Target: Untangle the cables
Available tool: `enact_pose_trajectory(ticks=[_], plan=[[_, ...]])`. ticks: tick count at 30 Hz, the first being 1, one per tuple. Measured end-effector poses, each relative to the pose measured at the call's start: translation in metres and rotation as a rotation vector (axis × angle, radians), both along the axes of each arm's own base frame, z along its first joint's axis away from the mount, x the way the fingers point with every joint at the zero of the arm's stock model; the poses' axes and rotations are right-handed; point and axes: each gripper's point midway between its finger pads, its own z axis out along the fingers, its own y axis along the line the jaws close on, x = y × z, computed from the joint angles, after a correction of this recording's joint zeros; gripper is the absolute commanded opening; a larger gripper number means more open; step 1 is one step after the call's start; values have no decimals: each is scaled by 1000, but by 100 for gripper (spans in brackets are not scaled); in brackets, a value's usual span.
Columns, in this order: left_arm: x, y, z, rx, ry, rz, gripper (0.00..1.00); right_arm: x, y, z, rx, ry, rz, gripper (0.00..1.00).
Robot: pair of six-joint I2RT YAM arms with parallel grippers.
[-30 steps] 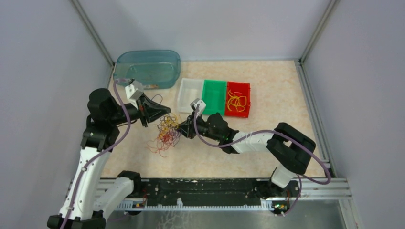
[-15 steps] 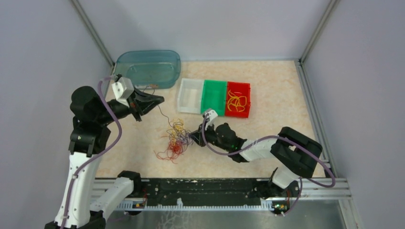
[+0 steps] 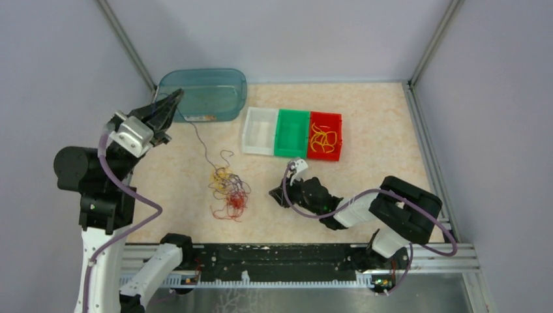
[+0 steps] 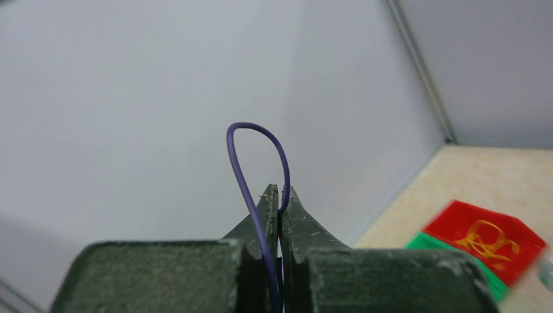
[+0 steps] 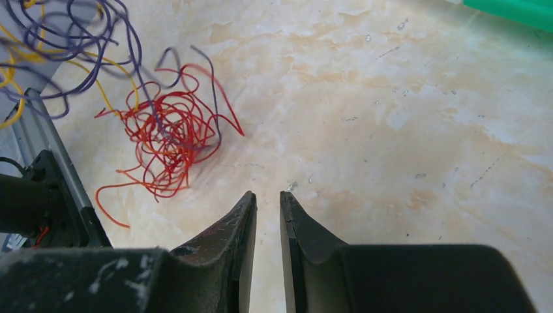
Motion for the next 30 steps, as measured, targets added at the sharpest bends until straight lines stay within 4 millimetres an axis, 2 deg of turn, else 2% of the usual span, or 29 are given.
enact_pose_trajectory(ticks=[2, 4, 7, 9, 11, 13, 16, 19, 21, 23, 24, 26, 30], plan=[[-1, 11, 22, -30, -98, 66, 0, 1, -1, -1, 0, 3, -9, 28], [-2, 21, 42, -62, -177, 120, 0, 1, -1, 0, 5, 6, -16, 38], [-10, 24, 66, -71, -232, 129, 3, 2, -2, 4, 11, -1, -20, 50], [-15, 19, 72, -65, -240, 98, 3, 3, -2, 17, 29, -25, -18, 55], [-21, 12, 68, -50, -225, 47, 2, 5, 4, 35, 50, -63, -1, 58], [-24, 5, 61, -47, -186, -4, 1, 10, 20, 69, 101, -121, 33, 62], [-24, -1, 53, -51, -135, -43, 0, 16, 49, 135, 209, -229, 92, 63], [-22, -5, 46, -55, -89, -72, 0, 13, 84, 216, 337, -361, 171, 64], [-21, -8, 42, -59, -59, -90, 0, 9, 105, 256, 407, -425, 216, 64], [-20, -10, 39, -63, -39, -105, 0, 7, 123, 278, 447, -465, 251, 64], [-19, -11, 38, -65, -28, -111, 0, 6, 130, 283, 458, -478, 266, 64], [-18, -12, 36, -69, -13, -119, 0, 5, 143, 277, 455, -480, 294, 64], [-17, -13, 33, -69, 6, -125, 0, 4, 162, 239, 401, -441, 340, 64]])
